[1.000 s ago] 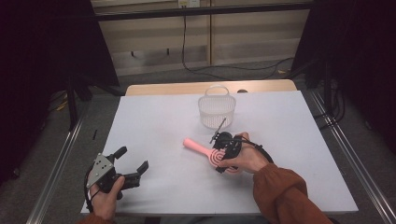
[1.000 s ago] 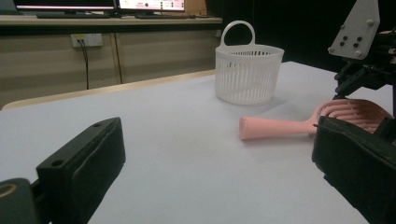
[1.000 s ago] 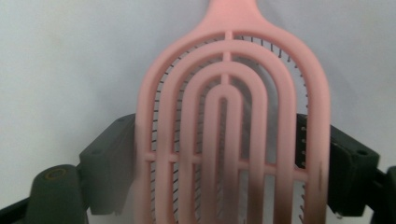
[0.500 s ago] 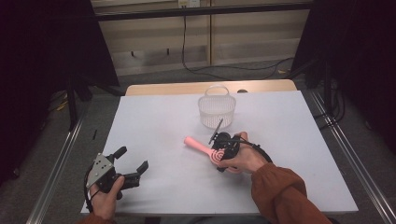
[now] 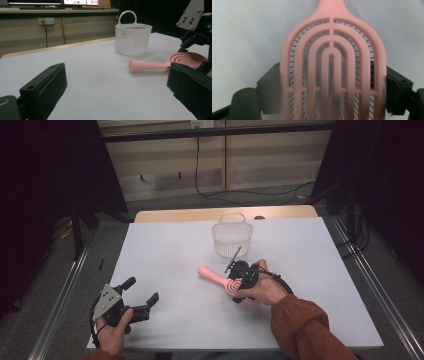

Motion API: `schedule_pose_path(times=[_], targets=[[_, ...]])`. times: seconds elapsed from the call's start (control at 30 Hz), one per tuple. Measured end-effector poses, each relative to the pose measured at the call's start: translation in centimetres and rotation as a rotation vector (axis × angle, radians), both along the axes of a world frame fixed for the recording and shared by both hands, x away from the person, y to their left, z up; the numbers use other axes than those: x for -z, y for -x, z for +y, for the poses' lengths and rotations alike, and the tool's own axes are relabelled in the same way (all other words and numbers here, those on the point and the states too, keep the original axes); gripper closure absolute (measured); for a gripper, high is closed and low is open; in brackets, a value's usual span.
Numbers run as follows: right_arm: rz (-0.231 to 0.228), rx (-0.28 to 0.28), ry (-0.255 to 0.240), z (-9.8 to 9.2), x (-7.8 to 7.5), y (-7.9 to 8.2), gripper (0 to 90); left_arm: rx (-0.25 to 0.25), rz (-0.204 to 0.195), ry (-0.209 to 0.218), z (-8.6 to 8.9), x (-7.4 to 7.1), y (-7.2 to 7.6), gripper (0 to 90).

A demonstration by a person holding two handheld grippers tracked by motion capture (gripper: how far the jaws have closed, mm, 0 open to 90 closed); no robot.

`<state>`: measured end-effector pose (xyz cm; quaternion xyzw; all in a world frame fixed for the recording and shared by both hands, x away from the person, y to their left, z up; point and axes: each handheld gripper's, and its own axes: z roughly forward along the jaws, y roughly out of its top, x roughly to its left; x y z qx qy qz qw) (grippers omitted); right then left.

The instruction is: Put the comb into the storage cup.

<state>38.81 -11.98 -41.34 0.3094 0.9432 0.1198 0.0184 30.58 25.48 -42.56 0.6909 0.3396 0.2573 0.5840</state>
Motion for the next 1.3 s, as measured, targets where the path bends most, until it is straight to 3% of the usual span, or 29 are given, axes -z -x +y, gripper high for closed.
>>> schedule_pose_path(times=[0.33,0.87,1.3], targets=[[-0.022,0.017,-0.035,-0.7,-0.8,0.1,19.5,-0.001,0.001,-0.008,0.0,0.0,0.0,2.9],[-0.080,0.056,-0.150,-2.3,-2.5,0.5,19.5,-0.018,-0.004,0.001,0.2,-0.1,0.0,2.9],[-0.094,0.038,-0.169,-3.1,-3.2,1.4,19.4,-0.025,0.018,-0.025,0.0,-0.1,-0.1,4.1]])
